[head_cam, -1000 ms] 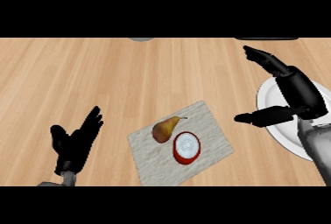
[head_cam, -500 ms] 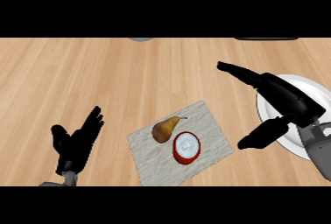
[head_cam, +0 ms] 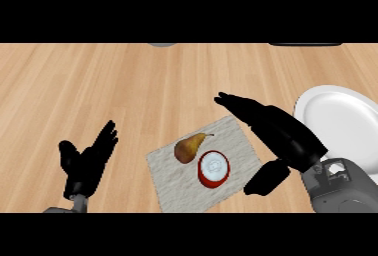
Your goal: Pick the can from the placemat and place it in the plate
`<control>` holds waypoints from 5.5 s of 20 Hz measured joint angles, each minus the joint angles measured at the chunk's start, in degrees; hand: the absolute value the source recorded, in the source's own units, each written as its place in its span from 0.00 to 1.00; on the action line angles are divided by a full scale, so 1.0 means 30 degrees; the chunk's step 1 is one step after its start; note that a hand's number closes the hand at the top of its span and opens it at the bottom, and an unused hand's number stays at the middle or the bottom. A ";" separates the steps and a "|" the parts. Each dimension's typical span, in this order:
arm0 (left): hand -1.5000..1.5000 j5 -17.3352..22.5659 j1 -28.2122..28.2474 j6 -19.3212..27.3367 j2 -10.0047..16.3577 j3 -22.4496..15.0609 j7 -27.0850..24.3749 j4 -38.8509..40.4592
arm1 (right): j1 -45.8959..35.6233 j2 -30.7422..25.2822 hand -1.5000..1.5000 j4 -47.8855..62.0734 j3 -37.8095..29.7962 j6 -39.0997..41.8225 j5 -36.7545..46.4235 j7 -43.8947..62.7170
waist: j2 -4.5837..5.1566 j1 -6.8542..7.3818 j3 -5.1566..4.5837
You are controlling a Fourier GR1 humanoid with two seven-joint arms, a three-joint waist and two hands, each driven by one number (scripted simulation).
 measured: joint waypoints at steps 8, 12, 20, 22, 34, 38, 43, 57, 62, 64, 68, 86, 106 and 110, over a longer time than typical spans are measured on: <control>0.50 -0.0574 0.0408 0.0044 -0.0516 0.0085 0.0466 -0.0680 | 0.1297 0.1943 0.00 0.0338 0.0883 0.1172 0.1839 0.0859 | 0.0048 -0.0007 -0.0029; 0.50 -0.0916 0.0222 -0.0167 -0.0963 0.0214 0.0184 -0.0087 | 0.2100 0.2977 0.00 0.0614 0.1256 0.1348 0.3112 0.0609 | 0.0030 -0.0007 0.0014; 0.50 -0.1194 0.0428 -0.0758 -0.0985 0.0772 0.0310 -0.0346 | 0.2836 0.4351 0.00 0.1041 0.1906 0.1406 0.6272 0.0884 | 0.0029 -0.0017 -0.0001; 0.50 -0.1338 0.0274 -0.0843 -0.1095 0.0899 0.0200 -0.0076 | 0.2975 0.4567 0.00 0.1066 0.1910 0.1544 0.6909 0.1061 | 0.0019 -0.0021 0.0021; 0.50 -0.1733 0.0372 -0.1372 -0.1625 0.1499 0.0276 -0.0207 | 0.2732 0.6545 1.00 0.4670 0.1599 0.1841 0.9550 -0.0717 | 0.0027 0.0022 0.0025; 0.50 -0.1706 0.0096 -0.1576 -0.1597 0.1813 0.0461 0.0038 | 0.2480 0.6323 1.00 0.5585 0.2049 0.1977 1.0453 -0.2107 | -0.0014 0.0020 -0.0002; 0.50 -0.2007 0.0108 -0.1655 -0.1799 0.1919 0.0388 0.0121 | 0.2666 0.6294 1.00 0.5780 0.2056 0.1385 1.1804 -0.3365 | -0.0063 -0.0008 -0.0007; 0.50 -0.2178 0.0434 -0.1576 -0.1936 0.2311 0.0810 -0.0240 | 0.6238 0.8504 1.00 0.3016 0.1913 -0.5458 1.6654 0.2811 | -0.0132 -0.0575 0.0004; 0.50 -0.2059 0.0505 -0.1741 -0.1893 0.2432 0.0660 -0.0332 | 0.7255 0.8803 1.00 0.0691 0.3168 -0.9282 2.0226 0.6000 | -0.0119 -0.0484 -0.0021; 0.50 -0.2132 0.0541 -0.1679 -0.1973 0.2376 0.0629 -0.0370 | 0.7949 0.8852 1.00 -0.0348 0.3767 -1.0538 2.1520 0.7222 | -0.0106 -0.0465 -0.0025; 0.50 -0.2267 0.0686 -0.1701 -0.1996 0.2252 0.0644 -0.0573 | 0.8821 0.8890 1.00 -0.1791 0.3820 -1.2564 2.3096 0.8843 | -0.0047 -0.0347 -0.0029; 0.50 -0.2148 0.0132 -0.2323 -0.1975 0.2631 0.0693 -0.0110 | 0.9581 0.3530 1.00 0.0063 -0.6259 -2.0814 1.4410 0.3516 | 0.0088 0.0001 0.0032; 0.50 -0.2953 -0.0183 -0.2099 -0.2695 0.2063 0.0630 -0.0062 | 0.3039 -0.2032 0.00 1.7050 -1.2042 -1.7084 0.1340 -0.7259 | 0.0257 0.0574 0.0031; 0.50 -0.2830 -0.0247 -0.2288 -0.2660 0.2143 0.0631 -0.0065 | 0.1363 -0.1964 0.00 2.0563 -1.2898 -1.5282 0.0162 -1.0169 | 0.0273 0.0647 0.0048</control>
